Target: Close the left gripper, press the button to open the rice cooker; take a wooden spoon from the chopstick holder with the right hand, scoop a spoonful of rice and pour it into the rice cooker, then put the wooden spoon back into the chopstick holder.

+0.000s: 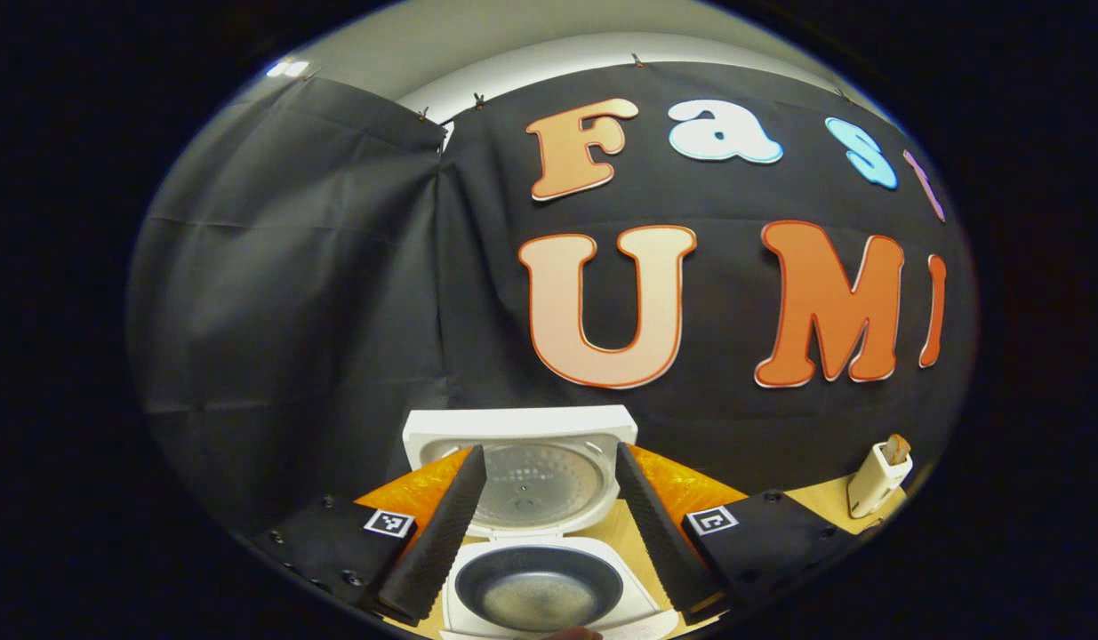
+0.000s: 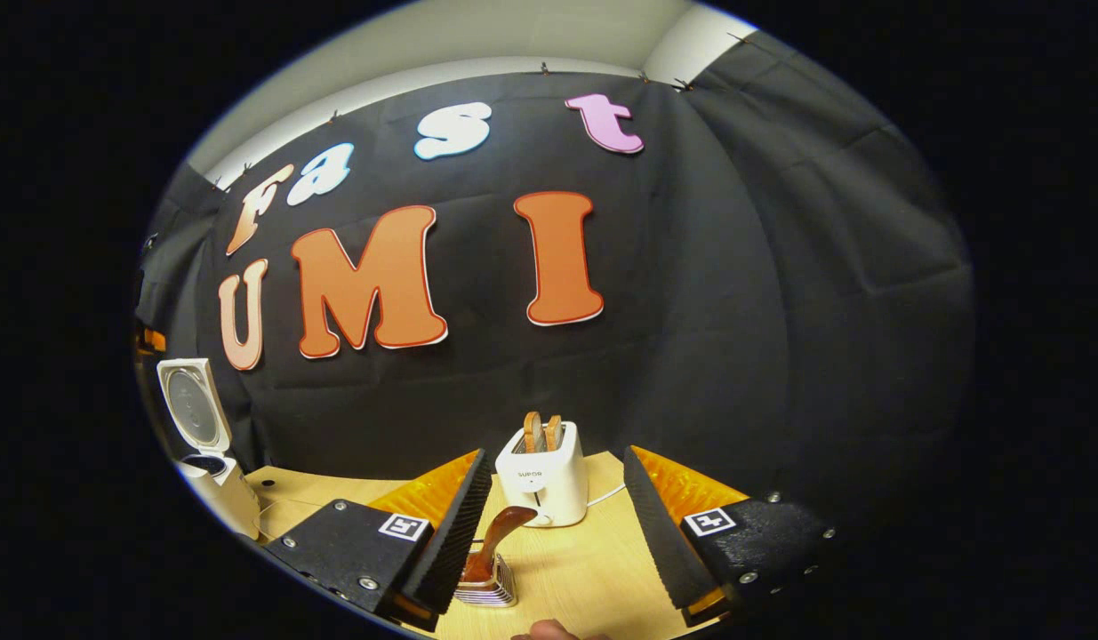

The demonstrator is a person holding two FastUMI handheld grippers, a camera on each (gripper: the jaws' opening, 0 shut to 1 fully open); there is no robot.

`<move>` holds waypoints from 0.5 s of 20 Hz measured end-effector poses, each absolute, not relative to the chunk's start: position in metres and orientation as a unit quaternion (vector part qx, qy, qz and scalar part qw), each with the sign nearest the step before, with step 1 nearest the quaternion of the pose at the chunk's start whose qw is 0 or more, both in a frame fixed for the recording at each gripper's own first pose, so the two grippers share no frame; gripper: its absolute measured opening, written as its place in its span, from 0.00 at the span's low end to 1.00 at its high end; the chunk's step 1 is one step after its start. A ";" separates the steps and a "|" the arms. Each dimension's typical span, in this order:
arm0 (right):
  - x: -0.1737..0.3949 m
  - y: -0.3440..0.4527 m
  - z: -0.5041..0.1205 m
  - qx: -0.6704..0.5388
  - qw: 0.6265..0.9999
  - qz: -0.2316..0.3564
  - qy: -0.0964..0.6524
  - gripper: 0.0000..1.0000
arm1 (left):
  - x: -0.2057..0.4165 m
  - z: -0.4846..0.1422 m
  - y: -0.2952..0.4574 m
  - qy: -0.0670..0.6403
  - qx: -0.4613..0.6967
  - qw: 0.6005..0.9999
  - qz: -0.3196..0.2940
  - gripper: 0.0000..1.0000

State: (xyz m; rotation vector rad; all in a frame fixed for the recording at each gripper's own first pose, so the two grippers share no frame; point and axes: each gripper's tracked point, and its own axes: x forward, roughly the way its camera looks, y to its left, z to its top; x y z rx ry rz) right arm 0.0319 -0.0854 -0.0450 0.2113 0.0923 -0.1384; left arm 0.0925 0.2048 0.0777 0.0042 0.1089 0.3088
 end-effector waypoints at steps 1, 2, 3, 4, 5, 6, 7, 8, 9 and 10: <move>0.026 -0.087 -0.039 0.101 0.992 -0.068 0.043 0.89 | 0.103 0.087 0.213 0.050 0.000 0.986 0.158 0.95; 0.023 -0.087 -0.033 0.098 0.992 -0.071 0.041 0.89 | 0.117 0.096 0.212 0.041 -0.002 0.990 0.138 0.95; 0.022 -0.089 -0.029 0.094 0.992 -0.076 0.038 0.89 | 0.129 0.102 0.213 0.036 -0.005 0.991 0.128 0.95; 0.019 -0.088 -0.024 0.088 0.993 -0.075 0.034 0.89 | 0.143 0.106 0.223 0.037 -0.006 0.991 0.130 0.95; 0.014 -0.089 -0.022 0.081 0.993 -0.079 0.035 0.90 | 0.154 0.109 0.232 0.037 -0.006 0.990 0.135 0.96; 0.011 -0.089 -0.018 0.072 0.994 -0.081 0.033 0.90 | 0.165 0.110 0.242 0.038 -0.003 0.989 0.143 0.95; 0.007 -0.090 -0.014 0.064 0.994 -0.083 0.030 0.90 | 0.174 0.110 0.250 0.040 0.000 0.988 0.149 0.95; 0.004 -0.090 -0.011 0.060 0.994 -0.084 0.027 0.89 | 0.183 0.109 0.260 0.040 -0.003 0.987 0.158 0.95; 0.001 -0.090 -0.007 0.059 0.995 -0.082 0.025 0.90 | 0.192 0.107 0.265 0.043 -0.005 0.986 0.161 0.95; -0.001 -0.089 -0.004 0.061 0.995 -0.081 0.023 0.90 | 0.199 0.100 0.272 0.047 -0.010 0.985 0.166 0.95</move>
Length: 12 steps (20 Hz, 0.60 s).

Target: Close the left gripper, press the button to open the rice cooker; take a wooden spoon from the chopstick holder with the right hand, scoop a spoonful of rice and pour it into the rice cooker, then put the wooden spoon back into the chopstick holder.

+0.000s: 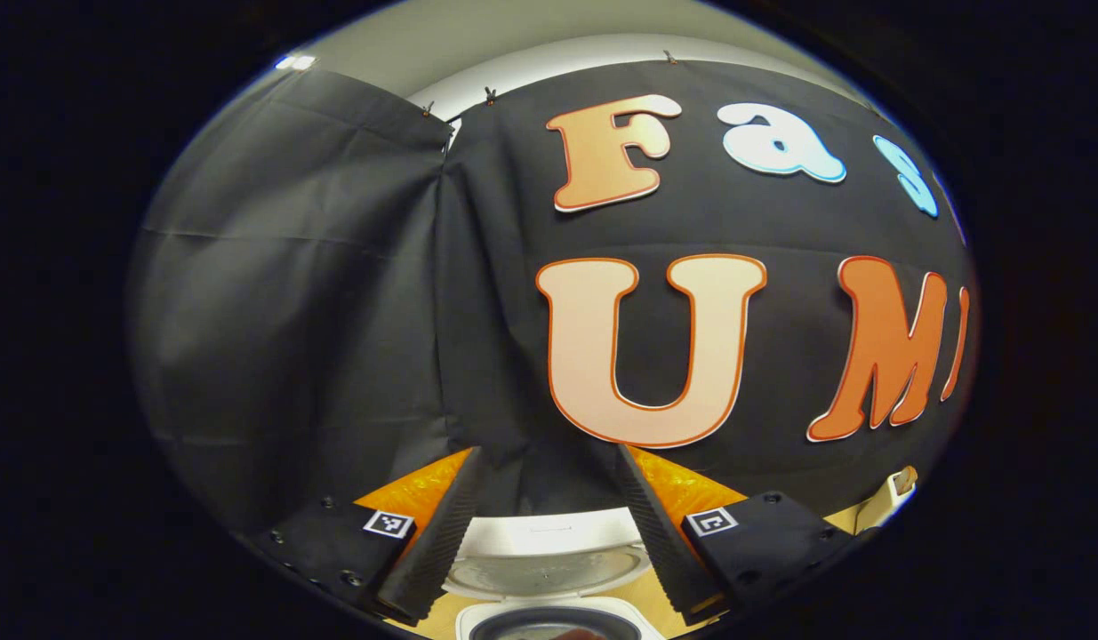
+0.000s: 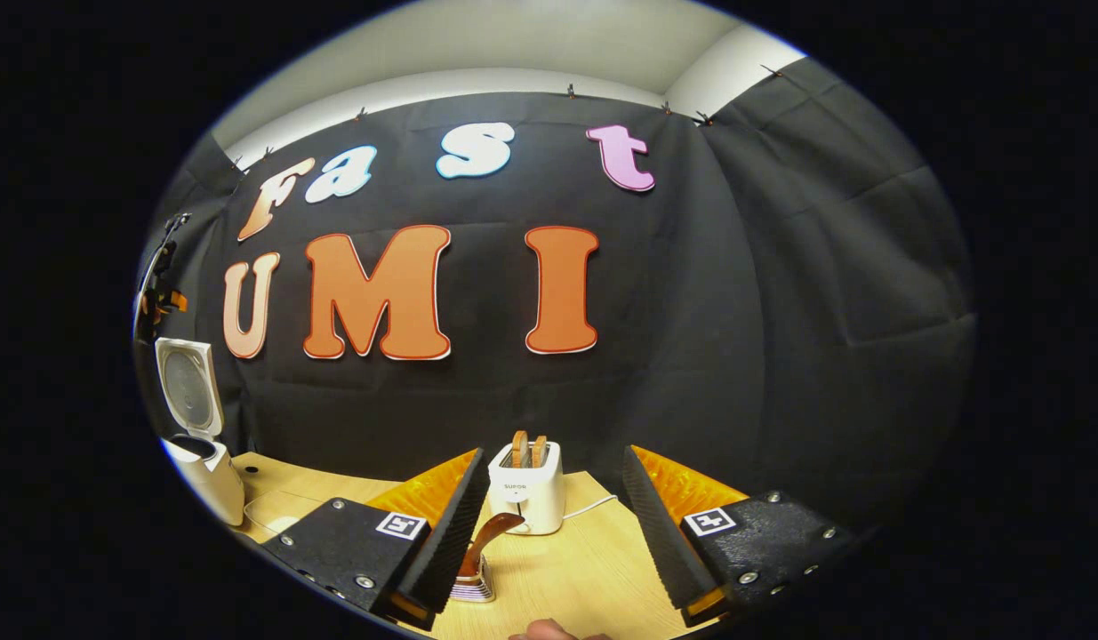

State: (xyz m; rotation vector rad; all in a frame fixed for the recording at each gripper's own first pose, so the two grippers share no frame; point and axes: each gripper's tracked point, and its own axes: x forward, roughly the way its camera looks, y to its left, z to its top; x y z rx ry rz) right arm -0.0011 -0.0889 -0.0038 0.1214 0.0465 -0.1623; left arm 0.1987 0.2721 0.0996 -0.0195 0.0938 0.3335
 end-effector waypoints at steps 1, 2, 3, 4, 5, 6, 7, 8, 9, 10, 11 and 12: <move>-0.004 -0.089 -0.002 0.064 0.995 -0.080 0.021 0.90 | 0.206 0.092 0.276 0.057 -0.012 0.984 0.167 0.95; -0.005 -0.090 0.000 0.065 0.994 -0.082 0.021 0.90 | 0.212 0.082 0.283 0.066 -0.009 0.982 0.174 0.95; -0.006 -0.092 0.000 0.066 0.994 -0.083 0.019 0.90 | 0.217 0.070 0.287 0.082 -0.005 0.980 0.180 0.95; -0.007 -0.092 0.001 0.066 0.994 -0.085 0.017 0.90 | 0.221 0.060 0.290 0.099 -0.001 0.978 0.185 0.95; -0.008 -0.091 0.001 0.064 0.994 -0.084 0.018 0.90 | 0.225 0.052 0.293 0.112 0.002 0.976 0.187 0.94; -0.009 -0.089 0.000 0.063 0.995 -0.081 0.020 0.90 | 0.227 0.044 0.292 0.125 0.006 0.974 0.186 0.94; -0.010 -0.087 -0.001 0.062 0.995 -0.079 0.022 0.85 | 0.230 0.036 0.294 0.144 0.012 0.971 0.188 0.94; -0.012 -0.086 -0.003 0.059 0.995 -0.077 0.024 0.90 | 0.232 0.034 0.294 0.148 0.015 0.971 0.189 0.95; -0.012 -0.086 -0.003 0.056 0.995 -0.076 0.024 0.90 | 0.235 0.036 0.293 0.148 0.010 0.971 0.190 0.95; -0.013 -0.086 -0.004 0.051 0.996 -0.075 0.025 0.90 | 0.234 0.034 0.286 0.157 0.003 0.971 0.181 0.94; -0.014 -0.088 -0.007 0.048 0.996 -0.076 0.027 0.90 | 0.233 0.033 0.281 0.162 0.001 0.972 0.171 0.94; -0.015 -0.089 -0.008 0.047 0.996 -0.075 0.029 0.90 | 0.230 0.029 0.276 0.170 -0.004 0.971 0.168 0.94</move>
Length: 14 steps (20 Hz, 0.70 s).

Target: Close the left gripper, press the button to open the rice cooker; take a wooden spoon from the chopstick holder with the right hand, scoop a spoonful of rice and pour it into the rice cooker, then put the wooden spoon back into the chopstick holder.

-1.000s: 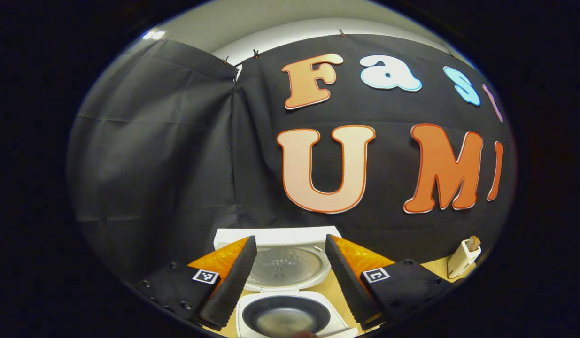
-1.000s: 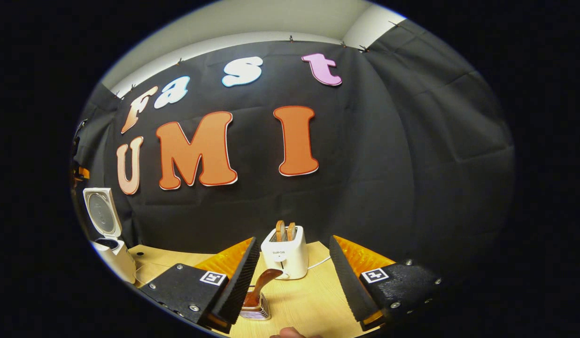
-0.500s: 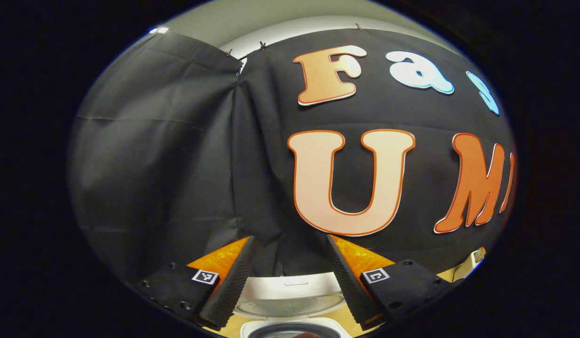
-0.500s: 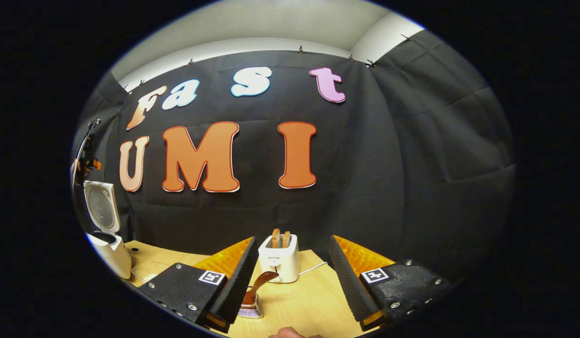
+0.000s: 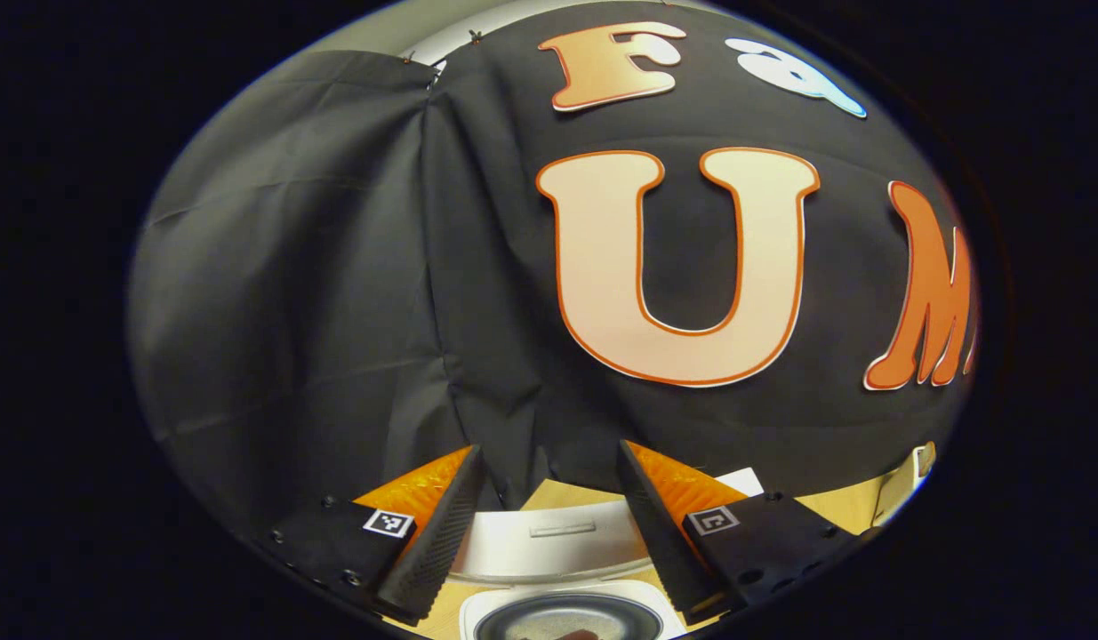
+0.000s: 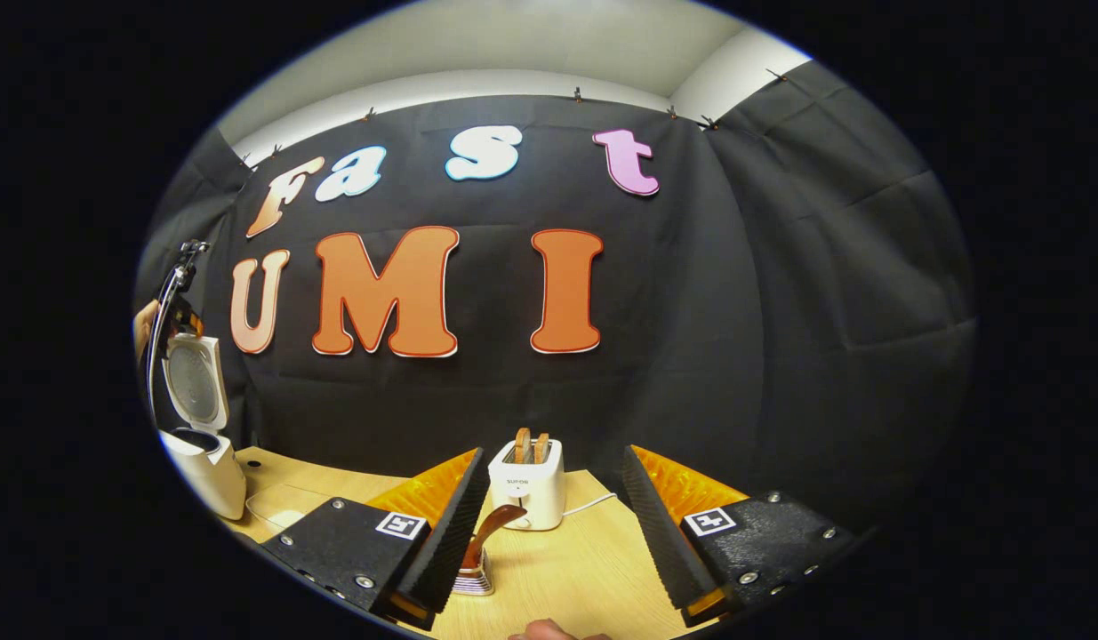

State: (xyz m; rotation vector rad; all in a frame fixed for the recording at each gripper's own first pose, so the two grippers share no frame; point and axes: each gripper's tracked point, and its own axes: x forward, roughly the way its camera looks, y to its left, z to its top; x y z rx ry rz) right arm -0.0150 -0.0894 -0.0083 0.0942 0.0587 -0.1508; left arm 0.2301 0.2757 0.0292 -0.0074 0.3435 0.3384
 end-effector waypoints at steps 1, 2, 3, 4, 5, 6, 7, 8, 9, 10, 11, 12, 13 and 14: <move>-0.016 -0.091 -0.010 0.048 0.996 -0.075 0.031 0.85 | 0.225 0.028 0.272 0.179 -0.008 0.970 0.166 0.96; -0.015 -0.092 -0.010 0.051 0.996 -0.073 0.031 0.90 | 0.221 0.027 0.271 0.185 -0.014 0.969 0.166 0.95; -0.016 -0.092 -0.012 0.055 0.995 -0.071 0.032 0.90 | 0.213 0.027 0.267 0.193 -0.018 0.967 0.163 0.95; -0.015 -0.091 -0.012 0.061 0.995 -0.067 0.031 0.95 | 0.208 0.024 0.264 0.200 -0.023 0.966 0.162 0.96; -0.014 -0.090 -0.014 0.067 0.995 -0.064 0.032 0.90 | 0.199 0.021 0.259 0.209 -0.028 0.964 0.160 0.95; -0.014 -0.089 -0.015 0.071 0.995 -0.063 0.031 0.90 | 0.190 0.020 0.253 0.215 -0.032 0.964 0.156 0.96; -0.013 -0.090 -0.017 0.071 0.995 -0.062 0.029 0.90 | 0.184 0.018 0.248 0.221 -0.030 0.964 0.146 0.96; -0.012 -0.090 -0.020 0.065 0.995 -0.065 0.030 0.90 | 0.177 0.013 0.245 0.227 -0.036 0.963 0.141 0.96; -0.012 -0.089 -0.023 0.060 0.996 -0.062 0.030 0.90 | 0.172 0.011 0.241 0.232 -0.043 0.962 0.137 0.95; -0.013 -0.087 -0.023 0.057 0.996 -0.060 0.029 0.90 | 0.163 0.006 0.237 0.239 -0.047 0.961 0.130 0.96; -0.012 -0.085 -0.024 0.054 0.997 -0.056 0.028 0.90 | 0.153 0.001 0.231 0.247 -0.051 0.960 0.124 0.96; -0.013 -0.082 -0.024 0.053 0.997 -0.051 0.027 0.90 | 0.142 -0.004 0.227 0.255 -0.055 0.958 0.120 0.96; -0.012 -0.081 -0.025 0.053 0.997 -0.048 0.028 0.90 | 0.133 -0.010 0.223 0.264 -0.062 0.955 0.117 0.95; -0.011 -0.079 -0.026 0.055 0.997 -0.043 0.028 0.90 | 0.126 -0.013 0.218 0.271 -0.070 0.953 0.116 0.96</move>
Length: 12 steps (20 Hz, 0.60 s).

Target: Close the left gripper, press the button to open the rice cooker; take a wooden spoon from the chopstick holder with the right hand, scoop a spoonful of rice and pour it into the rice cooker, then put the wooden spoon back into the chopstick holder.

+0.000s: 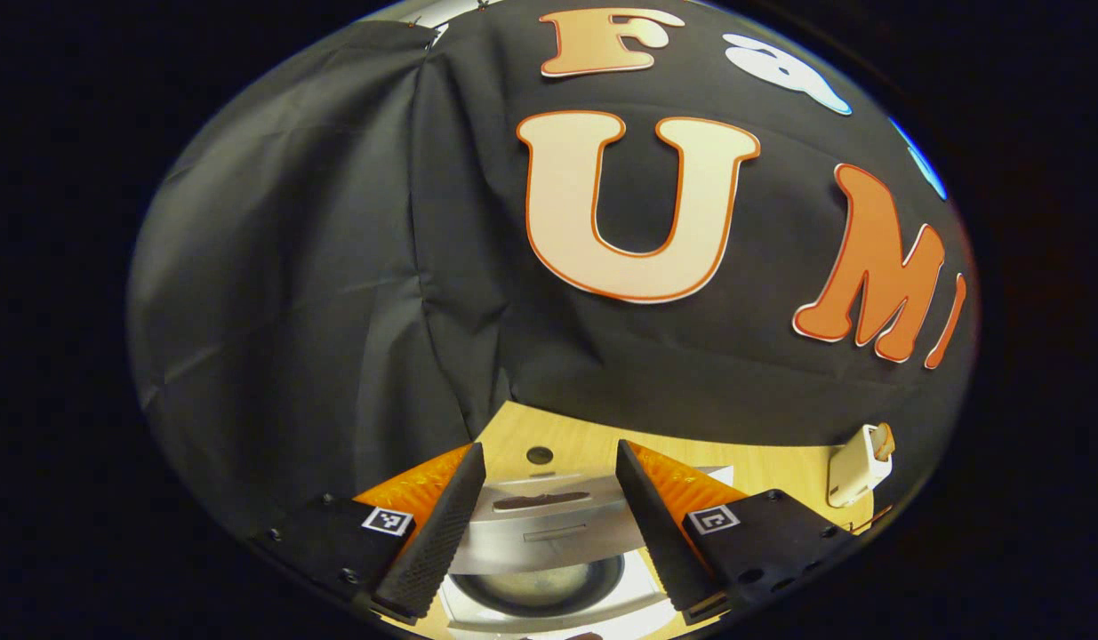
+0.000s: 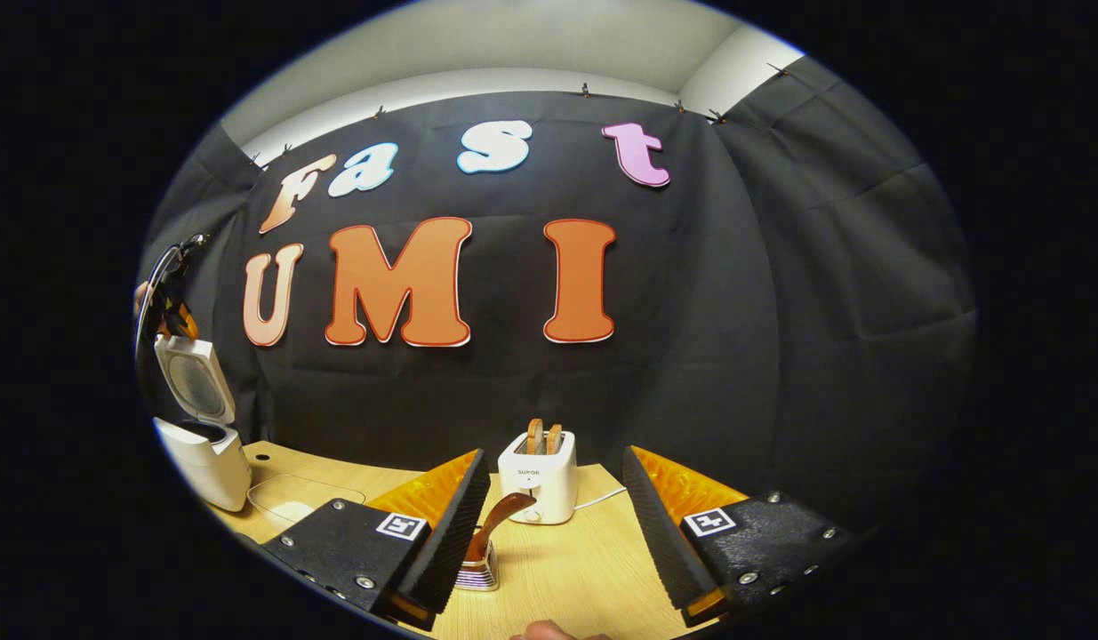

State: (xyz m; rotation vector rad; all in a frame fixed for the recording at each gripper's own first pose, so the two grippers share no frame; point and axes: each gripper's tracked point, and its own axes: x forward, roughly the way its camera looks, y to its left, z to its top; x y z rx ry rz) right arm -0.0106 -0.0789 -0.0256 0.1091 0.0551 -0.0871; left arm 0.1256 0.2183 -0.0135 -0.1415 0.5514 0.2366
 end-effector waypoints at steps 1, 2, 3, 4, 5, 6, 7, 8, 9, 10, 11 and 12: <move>-0.010 -0.079 -0.027 0.056 0.997 -0.042 0.028 0.90 | 0.117 -0.019 0.215 0.278 -0.072 0.951 0.116 0.96; -0.009 -0.076 -0.027 0.058 0.997 -0.039 0.025 0.90 | 0.110 -0.025 0.213 0.281 -0.074 0.950 0.115 0.96; -0.009 -0.073 -0.026 0.059 0.997 -0.035 0.022 0.90 | 0.104 -0.031 0.209 0.287 -0.074 0.948 0.113 0.96; -0.008 -0.069 -0.028 0.059 0.998 -0.030 0.021 0.90 | 0.097 -0.037 0.205 0.291 -0.076 0.947 0.112 0.96; -0.007 -0.064 -0.029 0.059 0.998 -0.023 0.021 0.90 | 0.090 -0.042 0.202 0.296 -0.080 0.946 0.111 0.96; -0.007 -0.061 -0.032 0.059 0.998 -0.020 0.024 0.90 | 0.082 -0.050 0.200 0.300 -0.081 0.944 0.112 0.96; -0.007 -0.058 -0.034 0.058 0.998 -0.013 0.026 0.90 | 0.074 -0.057 0.200 0.305 -0.082 0.942 0.116 0.96; -0.006 -0.055 -0.036 0.058 0.998 -0.010 0.029 0.90 | 0.067 -0.066 0.198 0.316 -0.079 0.938 0.118 0.96; -0.005 -0.053 -0.038 0.057 0.998 -0.005 0.031 0.90 | 0.061 -0.075 0.194 0.320 -0.076 0.937 0.117 0.96; -0.006 -0.049 -0.040 0.056 0.998 0.000 0.032 0.90 | 0.054 -0.082 0.191 0.323 -0.071 0.937 0.117 0.96; -0.006 -0.047 -0.041 0.056 0.998 0.005 0.033 0.90 | 0.048 -0.090 0.190 0.327 -0.065 0.935 0.117 0.97; -0.006 -0.043 -0.042 0.056 0.998 0.011 0.034 0.90 | 0.038 -0.101 0.187 0.334 -0.057 0.933 0.118 0.97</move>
